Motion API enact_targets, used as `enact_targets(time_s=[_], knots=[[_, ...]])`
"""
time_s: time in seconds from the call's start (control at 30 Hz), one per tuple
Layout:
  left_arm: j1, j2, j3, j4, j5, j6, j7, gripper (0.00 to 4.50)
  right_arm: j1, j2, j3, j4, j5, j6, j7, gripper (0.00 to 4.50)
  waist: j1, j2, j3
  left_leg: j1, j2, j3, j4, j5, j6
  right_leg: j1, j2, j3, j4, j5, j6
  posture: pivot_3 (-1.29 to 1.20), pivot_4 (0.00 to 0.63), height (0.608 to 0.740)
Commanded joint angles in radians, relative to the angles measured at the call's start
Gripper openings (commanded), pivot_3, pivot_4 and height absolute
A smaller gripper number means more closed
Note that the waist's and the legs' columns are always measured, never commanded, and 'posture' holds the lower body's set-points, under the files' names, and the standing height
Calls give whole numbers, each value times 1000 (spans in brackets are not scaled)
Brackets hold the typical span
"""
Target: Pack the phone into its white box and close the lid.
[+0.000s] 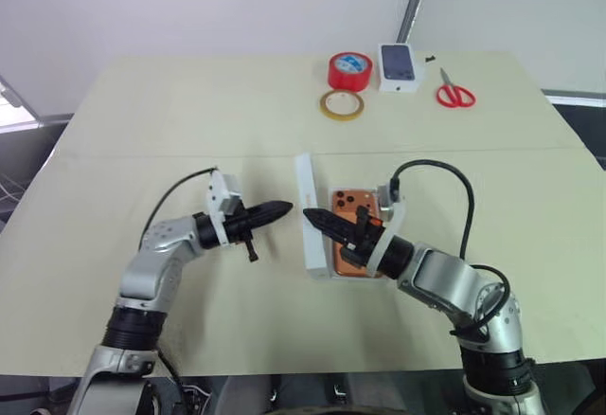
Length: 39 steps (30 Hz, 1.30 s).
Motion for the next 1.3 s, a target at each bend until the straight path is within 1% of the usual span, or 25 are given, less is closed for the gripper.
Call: enact_targets(time_s=[0.03, 0.13, 0.17, 0.2, 0.27, 0.3, 0.33, 0.37, 0.43, 0.47, 0.53, 0.6, 0.63, 0.67, 0.7, 0.73, 0.77, 0.83, 0.87, 0.9, 1.0, 1.1, 1.17, 1.2, 1.3], knots=[[-23, -28, -28, 9, 26, -41, 6, 31, 13, -39, -29, 34, 23, 3, 16, 0, 2, 0, 0, 0, 0, 0, 0, 0, 0, 0, 0, 0, 0, 0, 0, 0, 150, 740], [-36, -59, -46, 29, 33, -40, 12, 31, 26, -55, -36, 48, 23, -14, 24, 0, 5, 0, 0, 0, 0, 0, 0, 0, 0, 1, 0, 0, 0, 0, 0, 0, 150, 740], [-41, -70, -49, 42, 35, -40, 15, 5, 29, -64, -40, 54, 23, -15, 31, 286, 5, 0, 0, 0, 0, 0, 0, 0, 0, 1, 0, 0, 0, 0, 0, 0, 150, 740], [-50, -85, -61, 58, 47, -50, 18, 0, 26, -78, -49, 54, 13, -27, 33, 599, 5, 0, 0, 0, 0, 0, 0, 0, 0, 1, 0, 0, 0, 0, 0, 0, 150, 740], [-66, -112, -79, 79, 65, -66, 23, 0, 10, -110, -75, 38, -17, -46, 63, 1414, 6, 0, 0, 0, 0, 0, 0, 0, 0, 2, 0, 0, 0, 0, 0, 0, 150, 740], [-71, -120, -84, 85, 71, -73, 23, 0, 3, -122, -84, 28, -30, -50, 82, 1859, 7, 0, 0, 0, 0, 0, 1, 0, 0, 2, 0, 0, -1, 0, 0, 0, 150, 740], [-77, -132, -87, 93, 73, -76, 24, 0, -7, -156, -94, 6, -58, -37, 115, 2441, 6, 0, 0, 0, -1, 0, 1, 0, 0, 2, 0, 0, -1, 0, 0, 0, 150, 740], [-83, -145, -92, 103, 74, -78, 27, 0, -12, -205, -108, -22, -88, -13, 162, 2893, 6, 0, 0, 0, -1, 0, 1, 0, 0, 2, 0, 0, -1, 0, 0, 0, 150, 740], [-95, -172, -112, 135, 89, -100, 25, 0, 10, -328, -144, -73, -175, 38, 279, 2893, 7, 0, 0, 0, -1, 0, 1, 0, 1, 2, 0, 0, -1, 0, 0, 0, 150, 740], [-98, -180, -118, 147, 95, -109, 23, 0, 25, -365, -154, -86, -203, 47, 318, 2893, 8, 0, 0, 0, -1, 0, 0, 0, 1, 2, 1, 0, -1, 0, 0, 0, 150, 740], [-120, -216, -146, 205, 118, -142, 20, 0, 114, -468, -247, -95, -210, 79, 423, 2893, 14, 0, 0, 0, 0, -1, 0, 0, 1, 2, 1, -1, -1, 0, 0, 0, 150, 740], [-138, -240, -160, 246, 131, -162, 15, 0, 167, -541, -307, -94, -289, 82, 513, 2893, 26, -1, 0, 1, -1, -1, 0, 0, 1, 3, 1, -1, -2, 0, 0, 0, 150, 740], [-149, -255, -165, 265, 139, -177, 18, 0, 195, -604, -303, -88, -493, 9, 581, 2893, 26, -1, 0, 1, -1, -1, 0, 0, 1, 4, 1, -1, -3, 0, 0, 0, 150, 740], [-157, -268, -167, 279, 142, -185, 19, 0, 214, -681, -249, -81, -755, -94, 591, 2893, 26, 0, 0, 1, -1, -1, 1, 0, 1, 4, 1, -1, -3, 0, 0, 0, 150, 740], [-163, -278, -167, 289, 137, -182, 18, 0, 222, -725, -205, -53, -941, -158, 582, 2893, 27, 0, 0, 1, -1, 1, 1, 0, 1, 4, 1, 0, -2, 0, 1, 0, 150, 740], [-165, -283, -170, 294, 141, -191, 13, 0, 226, -714, -199, -26, -1011, -197, 596, 2893, 27, -1, 0, 2, -1, 1, 1, 0, 2, 5, 1, 0, -2, 1, 1, 0, 150, 740], [-164, -283, -172, 296, 145, -199, 5, 0, 227, -694, -191, -14, -1042, -226, 622, 2893, 27, -2, 0, 2, -1, 1, 1, 0, 2, 5, 1, 0, -3, 1, 1, 0, 150, 740], [-163, -274, -171, 294, 150, -202, -7, 0, 221, -657, -158, -20, -1116, -271, 678, 2364, 26, -2, 0, 3, -1, 0, 1, 0, 2, 6, 2, 0, -2, 1, 1, 0, 150, 740], [-160, -264, -168, 283, 149, -199, -15, 0, 207, -636, -135, -27, -1159, -285, 684, 2029, 25, -2, 0, 3, 0, 0, 0, 0, 2, 5, 3, 0, -2, 1, 1, 0, 150, 740], [-158, -249, -159, 264, 140, -185, -22, 0, 184, -609, -116, -35, -1192, -294, 683, 1583, 25, -1, 0, 4, 0, 0, 0, 0, 2, 5, 4, 0, -2, 1, 1, 0, 150, 740], [-149, -197, -132, 213, 120, -151, -32, 0, 134, -557, -64, -43, -1286, -315, 710, 42, 21, 0, 0, 4, 1, 0, 0, 1, 1, 5, 4, 0, -1, 1, 1, 0, 150, 740], [-138, -126, -115, 182, 135, -132, -29, 0, 128, -532, -22, -57, -1356, -344, 780, 14, 26, -1, 0, 4, 1, 0, 1, 1, 1, 5, 3, 0, -1, 1, 1, 0, 150, 740], [-125, -64, -141, 208, 215, -200, -29, 0, 134, -526, -6, -61, -1391, -359, 823, 14, 30, -1, 0, 4, 1, -1, 1, 1, 1, 5, 3, 0, -2, 1, 1, 0, 150, 740], [-115, -41, -147, 216, 230, -220, -40, 0, 136, -516, -9, -58, -1392, -358, 837, 14, 29, -1, 0, 4, 0, -1, 0, 1, 1, 5, 3, 0, -2, 1, 1, 0, 150, 740], [-114, -20, -136, 222, 218, -200, -43, 0, 148, -514, -4, -45, -1440, -365, 884, 14, 32, 0, 0, 4, 0, -1, 0, 1, 1, 5, 2, 0, -3, 1, 1, 0, 150, 740]])
